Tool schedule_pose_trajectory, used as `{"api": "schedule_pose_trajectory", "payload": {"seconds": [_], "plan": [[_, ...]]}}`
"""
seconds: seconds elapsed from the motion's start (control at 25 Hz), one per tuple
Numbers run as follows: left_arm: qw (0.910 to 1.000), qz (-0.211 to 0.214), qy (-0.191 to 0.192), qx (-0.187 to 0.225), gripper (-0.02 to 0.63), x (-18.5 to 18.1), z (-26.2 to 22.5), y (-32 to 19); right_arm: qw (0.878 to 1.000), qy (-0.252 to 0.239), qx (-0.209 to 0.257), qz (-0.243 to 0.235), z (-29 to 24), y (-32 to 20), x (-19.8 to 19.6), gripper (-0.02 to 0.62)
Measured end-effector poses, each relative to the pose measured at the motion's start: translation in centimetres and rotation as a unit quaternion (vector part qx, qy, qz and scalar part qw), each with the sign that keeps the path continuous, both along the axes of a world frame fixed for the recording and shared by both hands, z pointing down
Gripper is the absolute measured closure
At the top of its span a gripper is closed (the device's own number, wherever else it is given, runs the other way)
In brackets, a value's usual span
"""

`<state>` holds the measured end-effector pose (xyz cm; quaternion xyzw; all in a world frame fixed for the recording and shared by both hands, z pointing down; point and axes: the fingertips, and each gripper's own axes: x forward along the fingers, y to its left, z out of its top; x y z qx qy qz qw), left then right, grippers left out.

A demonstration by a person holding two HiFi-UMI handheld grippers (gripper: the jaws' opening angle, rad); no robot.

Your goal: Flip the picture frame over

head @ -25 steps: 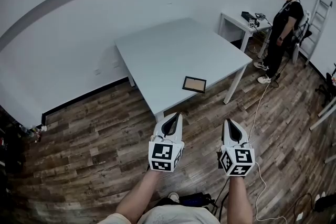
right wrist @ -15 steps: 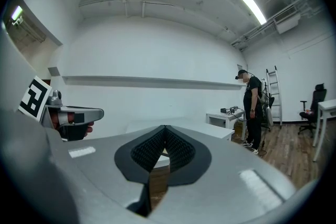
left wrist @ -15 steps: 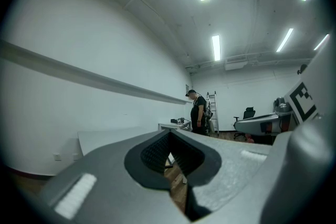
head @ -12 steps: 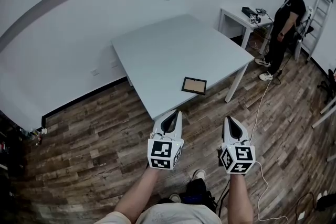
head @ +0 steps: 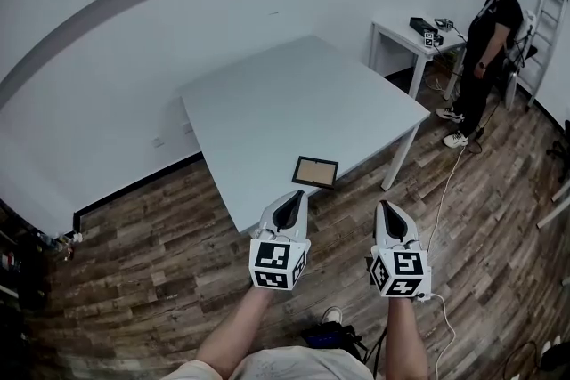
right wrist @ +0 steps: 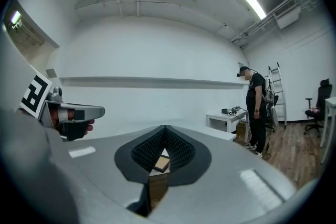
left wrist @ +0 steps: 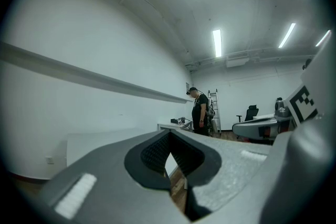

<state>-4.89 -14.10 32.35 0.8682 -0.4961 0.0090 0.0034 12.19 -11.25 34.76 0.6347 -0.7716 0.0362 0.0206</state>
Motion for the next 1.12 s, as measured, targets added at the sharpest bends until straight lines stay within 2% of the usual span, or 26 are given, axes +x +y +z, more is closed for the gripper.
{"api": "schedule_pose_trajectory", "payload": {"seconds": [0.68, 0.92, 1.12], "plan": [[0.9999, 0.002, -0.012, 0.002, 0.606, 10.4, 0.9, -10.2, 1.000, -0.009, -0.012, -0.001, 1.3, -10.2, 9.6, 0.571], [0.9999, 0.000, -0.012, 0.003, 0.606, 10.7, 0.9, -12.3, 1.000, -0.018, -0.018, -0.007, 1.8, -12.9, 9.6, 0.571], [0.9999, -0.001, -0.012, 0.008, 0.606, 9.2, 0.9, -14.4, 0.999, -0.017, -0.031, -0.014, 2.5, -15.1, 8.0, 0.571]]}}
